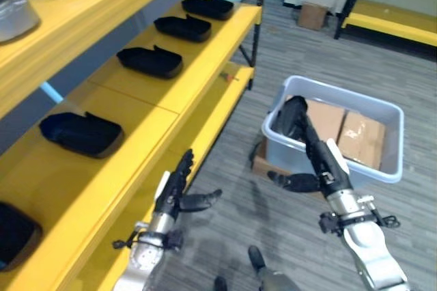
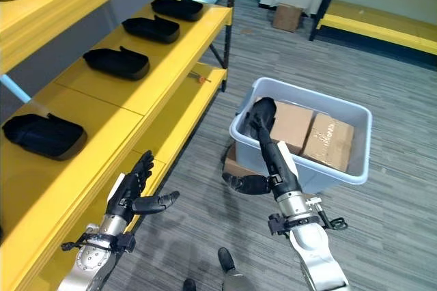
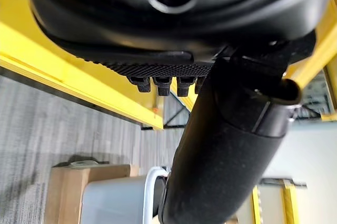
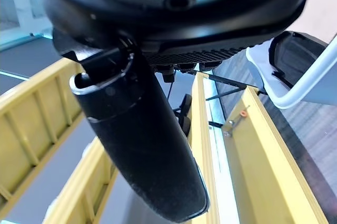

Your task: Move parts from the plastic box to the shelf.

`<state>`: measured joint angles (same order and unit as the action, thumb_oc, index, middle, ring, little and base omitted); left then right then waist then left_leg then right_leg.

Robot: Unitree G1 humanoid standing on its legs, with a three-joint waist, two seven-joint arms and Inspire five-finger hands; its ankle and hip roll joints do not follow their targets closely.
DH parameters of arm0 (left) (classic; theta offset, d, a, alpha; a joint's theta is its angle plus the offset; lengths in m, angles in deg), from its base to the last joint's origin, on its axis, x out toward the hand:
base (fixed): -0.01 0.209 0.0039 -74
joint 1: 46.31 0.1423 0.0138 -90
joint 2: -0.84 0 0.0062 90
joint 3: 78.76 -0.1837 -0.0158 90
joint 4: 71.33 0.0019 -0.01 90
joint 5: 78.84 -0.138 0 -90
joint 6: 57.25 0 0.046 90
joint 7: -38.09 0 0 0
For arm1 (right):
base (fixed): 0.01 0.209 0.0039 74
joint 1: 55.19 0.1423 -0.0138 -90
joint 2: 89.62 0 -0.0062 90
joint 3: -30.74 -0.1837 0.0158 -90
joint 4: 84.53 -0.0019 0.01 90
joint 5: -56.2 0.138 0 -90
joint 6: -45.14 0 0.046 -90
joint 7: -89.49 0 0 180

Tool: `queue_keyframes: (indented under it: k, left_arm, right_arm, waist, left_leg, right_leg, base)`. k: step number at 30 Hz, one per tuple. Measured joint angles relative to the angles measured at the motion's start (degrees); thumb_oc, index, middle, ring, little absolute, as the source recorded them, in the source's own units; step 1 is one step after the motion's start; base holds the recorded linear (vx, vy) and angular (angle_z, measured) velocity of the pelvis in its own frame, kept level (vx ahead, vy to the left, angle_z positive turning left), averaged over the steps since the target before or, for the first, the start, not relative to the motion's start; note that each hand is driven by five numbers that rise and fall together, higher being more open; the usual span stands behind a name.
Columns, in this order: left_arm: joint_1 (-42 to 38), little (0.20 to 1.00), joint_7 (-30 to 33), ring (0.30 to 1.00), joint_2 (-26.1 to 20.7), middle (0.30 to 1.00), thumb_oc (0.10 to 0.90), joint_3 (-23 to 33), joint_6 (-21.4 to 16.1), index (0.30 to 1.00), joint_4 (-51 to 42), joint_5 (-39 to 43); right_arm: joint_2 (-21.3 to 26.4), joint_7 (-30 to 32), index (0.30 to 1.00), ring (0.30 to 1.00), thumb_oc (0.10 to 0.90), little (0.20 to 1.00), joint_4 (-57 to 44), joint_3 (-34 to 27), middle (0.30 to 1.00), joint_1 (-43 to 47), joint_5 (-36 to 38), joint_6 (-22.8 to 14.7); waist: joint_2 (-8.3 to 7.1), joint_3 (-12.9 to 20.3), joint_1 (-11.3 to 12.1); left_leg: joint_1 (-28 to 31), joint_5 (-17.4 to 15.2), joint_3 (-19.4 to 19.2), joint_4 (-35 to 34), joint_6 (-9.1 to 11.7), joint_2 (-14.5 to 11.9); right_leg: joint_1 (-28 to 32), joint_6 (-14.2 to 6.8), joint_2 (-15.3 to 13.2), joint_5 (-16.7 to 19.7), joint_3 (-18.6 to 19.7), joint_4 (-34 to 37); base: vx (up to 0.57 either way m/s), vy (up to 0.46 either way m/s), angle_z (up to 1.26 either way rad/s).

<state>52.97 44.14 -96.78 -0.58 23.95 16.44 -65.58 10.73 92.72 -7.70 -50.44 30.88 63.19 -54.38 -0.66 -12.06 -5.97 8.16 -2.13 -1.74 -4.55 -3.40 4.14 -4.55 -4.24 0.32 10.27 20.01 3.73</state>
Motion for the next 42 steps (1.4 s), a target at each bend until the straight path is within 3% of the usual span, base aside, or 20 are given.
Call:
queue_keyframes:
  k: [3,5,7,8,9,11,13,16,17,20,25,27,28,31,32,34,36,37,39,42]
  left_arm:
    - [-0.5,1.000,1.0,1.000,-0.3,1.000,0.900,0.5,0.0,1.000,0.1,-0.1]
    - [-0.7,1.000,1.4,1.000,-0.9,1.000,0.900,0.8,0.0,1.000,0.6,-0.1]
    - [-0.4,1.000,1.4,1.000,-1.0,1.000,0.900,1.0,0.0,1.000,1.6,-0.2]
    - [0.9,1.000,2.5,1.000,0.1,1.000,0.900,1.4,-0.4,1.000,2.3,-0.1]
    - [0.8,1.000,3.3,1.000,0.5,1.000,0.900,1.2,-0.4,1.000,3.5,-0.1]
    - [0.4,1.000,3.0,1.000,0.1,1.000,0.900,0.7,0.0,1.000,4.9,-0.1]
    - [-0.1,1.000,3.3,1.000,0.2,1.000,0.900,0.7,0.0,1.000,6.9,-0.1]
    - [0.5,1.000,3.2,1.000,0.7,1.000,0.900,0.5,0.0,1.000,7.3,-0.2]
    - [0.4,1.000,3.3,1.000,1.2,1.000,0.900,0.3,0.0,1.000,7.1,-0.2]
    - [-0.7,1.000,3.9,1.000,3.8,1.000,0.900,-0.5,0.1,1.000,6.3,-0.2]
    - [-7.1,1.000,4.8,1.000,5.1,1.000,0.900,-2.9,0.0,1.000,7.0,0.0]
    - [-9.0,1.000,5.0,1.000,4.4,1.000,0.900,-2.2,0.1,1.000,7.5,0.0]
    - [-7.9,1.000,6.0,1.000,4.3,1.000,0.900,-0.4,-0.1,1.000,7.1,0.0]
    - [-7.0,1.000,7.1,1.000,4.2,1.000,0.900,0.5,0.0,1.000,7.1,-0.1]
    - [-6.9,1.000,7.0,1.000,4.2,1.000,0.900,0.5,0.0,1.000,7.1,-0.1]
    - [-7.0,1.000,7.0,1.000,4.3,1.000,0.900,0.5,-0.1,1.000,7.0,-0.1]
    - [-6.2,1.000,7.1,1.000,4.3,1.000,0.900,0.6,0.2,1.000,7.3,-0.1]
    - [-5.7,1.000,7.1,1.000,4.1,1.000,0.900,0.6,0.2,1.000,7.7,-0.1]
    - [-6.0,1.000,7.1,1.000,3.9,1.000,0.900,0.8,0.2,1.000,9.6,-0.2]
    - [-6.2,1.000,7.5,1.000,4.0,1.000,0.900,1.3,0.2,1.000,10.8,-0.2]
  right_arm:
    - [0.0,0.1,1.000,1.000,0.900,1.000,0.1,1.7,1.000,2.3,0.0,0.0]
    - [0.0,0.1,1.000,1.000,0.900,1.000,0.2,2.4,1.000,2.8,-0.1,0.0]
    - [-0.5,0.3,1.000,1.000,0.900,1.000,1.2,2.7,1.000,2.7,-0.1,0.0]
    - [-0.9,0.6,1.000,1.000,0.900,1.000,2.7,3.7,1.000,4.3,-0.2,-0.2]
    - [-0.9,0.5,1.000,1.000,0.900,1.000,4.3,4.3,1.000,6.8,-0.2,-0.1]
    - [-0.3,1.4,1.000,1.000,0.900,1.000,4.4,4.4,1.000,8.5,-0.2,0.0]
    - [-0.5,2.4,1.000,1.000,0.900,1.000,4.5,4.7,1.000,8.3,-0.3,0.4]
    - [-0.8,3.2,1.000,1.000,0.900,1.000,4.4,4.0,1.000,5.9,-0.4,0.6]
    - [-0.5,3.5,1.000,1.000,0.900,1.000,4.5,3.7,1.000,4.9,-0.9,0.9]
    - [0.8,4.1,1.000,1.000,0.900,1.000,5.1,3.3,1.000,6.3,-2.3,1.6]
    - [2.1,5.6,1.000,1.000,0.900,1.000,6.7,2.1,1.000,9.7,-2.4,0.7]
    - [2.1,6.1,1.000,1.000,0.900,1.000,7.2,1.9,1.000,9.4,-2.4,1.2]
    - [2.0,6.1,1.000,1.000,0.900,1.000,7.2,1.9,1.000,9.2,-2.3,1.1]
    - [2.2,6.7,1.000,1.000,0.900,1.000,7.1,1.4,1.000,8.5,-2.3,1.1]
    - [1.9,6.8,1.000,1.000,0.900,1.000,7.0,1.0,1.000,7.5,-2.3,1.1]
    - [1.9,7.1,1.000,1.000,0.900,1.000,7.0,0.4,1.000,7.1,-2.3,1.1]
    - [1.3,7.1,1.000,1.000,0.900,1.000,7.1,-0.1,1.000,7.2,-2.3,1.1]
    - [0.5,7.2,1.000,1.000,0.900,1.000,7.3,-0.2,1.000,6.9,-2.3,1.2]
    - [-0.4,8.0,1.000,1.000,0.900,1.000,7.3,-0.2,1.000,5.9,-2.3,1.1]
    - [-0.6,8.0,1.000,1.000,0.900,1.000,7.6,-0.4,1.000,6.2,-2.4,1.2]
  waist:
    - [-0.41,0.1,0.9]
    - [-0.48,0.0,1.4]
    - [-0.65,0.0,1.2]
    - [0.19,-0.2,1.8]
    - [0.87,-0.6,2.5]
    - [2.38,-1.3,2.8]
    - [1.64,-1.7,2.0]
    - [-0.25,-1.5,1.2]
    - [-0.94,-0.9,1.5]
    - [1.51,-0.7,1.3]
    - [1.35,-0.7,-0.5]
    - [0.56,-0.9,0.0]
    - [0.42,-0.9,0.9]
    - [-0.83,-1.7,1.5]
    - [-1.86,-2.2,1.5]
    - [-3.78,-3.3,1.6]
    - [-4.12,-3.8,2.0]
    - [-4.16,-3.9,2.2]
    - [-4.16,-4.3,3.0]
    - [-2.81,-5.1,3.2]
  left_leg:
    - [-1.1,-0.2,-4.0,0.3,-0.3,-0.3]
    - [-2.0,-0.1,-6.4,0.4,-0.3,-1.4]
    - [-1.2,0.0,-8.3,0.2,-0.5,-2.1]
    - [-0.9,0.4,-11.9,0.1,-0.1,-3.0]
    - [-1.1,0.3,-14.1,0.2,-0.2,-3.5]
    - [-2.0,-0.2,-14.7,0.1,-0.2,-4.2]
    - [-1.2,-0.9,-14.7,0.0,0.9,-4.2]
    - [1.1,-2.6,-10.8,-0.3,4.0,-5.3]
    - [1.6,-3.4,-8.5,-0.4,5.2,-6.1]
    - [0.1,-2.6,-3.3,0.9,5.3,-11.5]
    - [-3.6,1.8,-0.7,6.5,9.1,-15.6]
    - [-7.5,2.2,0.6,17.2,10.0,-16.4]
    - [-12.7,5.2,3.7,30.7,12.4,-17.0]
    - [-22.6,4.9,8.1,50.9,11.7,-10.6]
    - [-25.2,1.3,6.4,51.7,10.3,-8.2]
    - [-28.3,-2.5,4.1,45.9,6.8,-4.9]
    - [-30.8,-1.9,1.8,31.7,5.4,-6.8]
    - [-31.7,-0.2,2.0,26.2,6.6,-8.3]
    - [-29.3,6.5,2.3,4.3,9.4,-12.1]
    - [-27.7,10.6,5.0,-0.3,9.4,-13.2]
  right_leg:
    - [-4.3,-0.8,2.0,0.8,-0.3,-4.5]
    - [-7.2,-4.1,3.0,3.2,-2.5,-6.6]
    - [-8.5,-6.0,2.3,0.4,-10.0,-9.0]
    - [-11.3,-2.1,-1.3,-3.8,-20.7,-12.5]
    - [-13.3,-1.5,-3.6,-4.7,-24.6,-11.8]
    - [-16.1,-2.9,-7.0,-3.8,-22.9,-6.8]
    - [-15.9,-4.2,-11.7,-3.1,-21.9,1.4]
    - [-11.7,-5.2,-12.4,-3.5,-21.3,-3.8]
    - [-10.1,-4.9,-11.3,-0.5,-21.4,-4.0]
    - [-8.4,-0.5,-6.0,2.1,-24.6,-2.7]
    - [-7.8,3.0,-2.6,-1.2,-28.9,-3.1]
    - [-6.0,4.7,-1.7,-3.1,-29.1,-3.3]
    - [-4.2,7.1,-0.3,-4.7,-28.2,-4.0]
    - [-1.7,10.5,-0.5,-6.3,-26.6,-3.8]
    - [-0.3,10.8,-0.7,-7.1,-25.8,-3.2]
    - [0.7,10.4,-1.6,-7.4,-25.7,-2.7]
    - [2.2,9.9,-0.5,-7.1,-26.5,-1.7]
    - [3.0,9.5,0.2,-7.3,-26.0,-1.6]
    - [5.2,8.3,1.6,-8.0,-24.6,-1.1]
    - [10.3,7.1,2.5,-9.0,-20.9,1.2]
  base:
    - [-0.04,0.000,-0.68]
    - [0.02,0.003,-0.70]
    - [0.08,-0.013,-0.59]
    - [0.13,-0.045,-1.14]
    - [0.17,-0.051,-1.25]
    - [0.24,-0.073,-0.60]
    - [0.29,-0.117,-0.09]
    - [0.22,-0.119,0.49]
    - [0.29,-0.206,0.65]
    - [0.29,-0.232,0.36]
    - [0.28,-0.283,0.27]
    - [0.25,-0.267,-0.06]
    - [0.26,-0.257,-0.45]
    - [0.18,-0.099,-0.28]
    - [0.16,0.025,0.03]
    - [0.13,0.031,0.05]
    - [0.17,0.092,-0.20]
    - [0.34,0.213,-0.55]
    - [0.36,0.263,-0.58]
    - [0.30,0.238,-0.56]
